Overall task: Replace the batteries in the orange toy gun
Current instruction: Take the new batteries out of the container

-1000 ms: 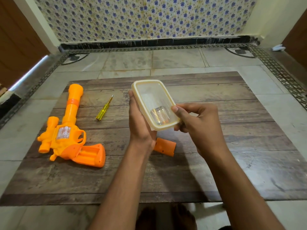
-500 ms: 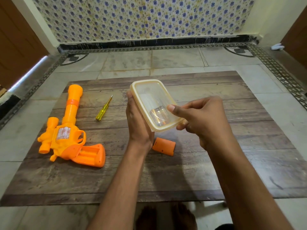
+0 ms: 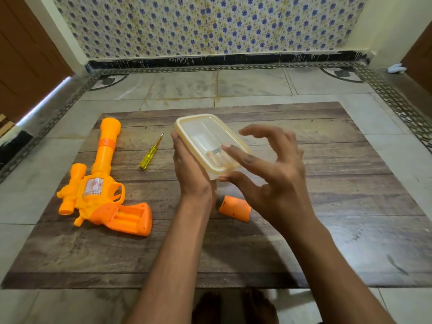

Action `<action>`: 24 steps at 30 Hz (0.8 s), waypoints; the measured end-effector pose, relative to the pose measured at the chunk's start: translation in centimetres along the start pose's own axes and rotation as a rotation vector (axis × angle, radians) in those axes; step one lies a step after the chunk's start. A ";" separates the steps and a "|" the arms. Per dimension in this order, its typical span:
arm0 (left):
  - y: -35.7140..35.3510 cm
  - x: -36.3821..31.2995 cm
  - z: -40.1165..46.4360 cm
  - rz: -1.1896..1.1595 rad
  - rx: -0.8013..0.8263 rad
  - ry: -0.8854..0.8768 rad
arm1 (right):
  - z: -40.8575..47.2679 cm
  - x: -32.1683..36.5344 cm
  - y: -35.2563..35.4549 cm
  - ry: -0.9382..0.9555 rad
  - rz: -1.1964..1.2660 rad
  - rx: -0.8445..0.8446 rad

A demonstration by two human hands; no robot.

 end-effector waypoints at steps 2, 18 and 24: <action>0.1 0.4 0.5 0.015 -0.005 -0.009 | 0.1 1.0 -0.1 0.095 0.027 -0.046; 0.3 0.6 1.6 0.052 0.103 0.124 | -0.5 3.1 -1.7 0.065 0.145 -0.179; 0.4 0.8 1.4 0.105 0.087 0.053 | 0.0 3.0 -1.1 -0.044 0.135 -0.266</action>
Point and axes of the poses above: each hand's wrist, its own z-axis towards the middle knuckle, its own y-axis out of the back of the hand, x = y × z, the point moved 4 cm from there along z, towards the middle knuckle, and after that the axes turned 15 degrees about -x, right-handed, at the moved point
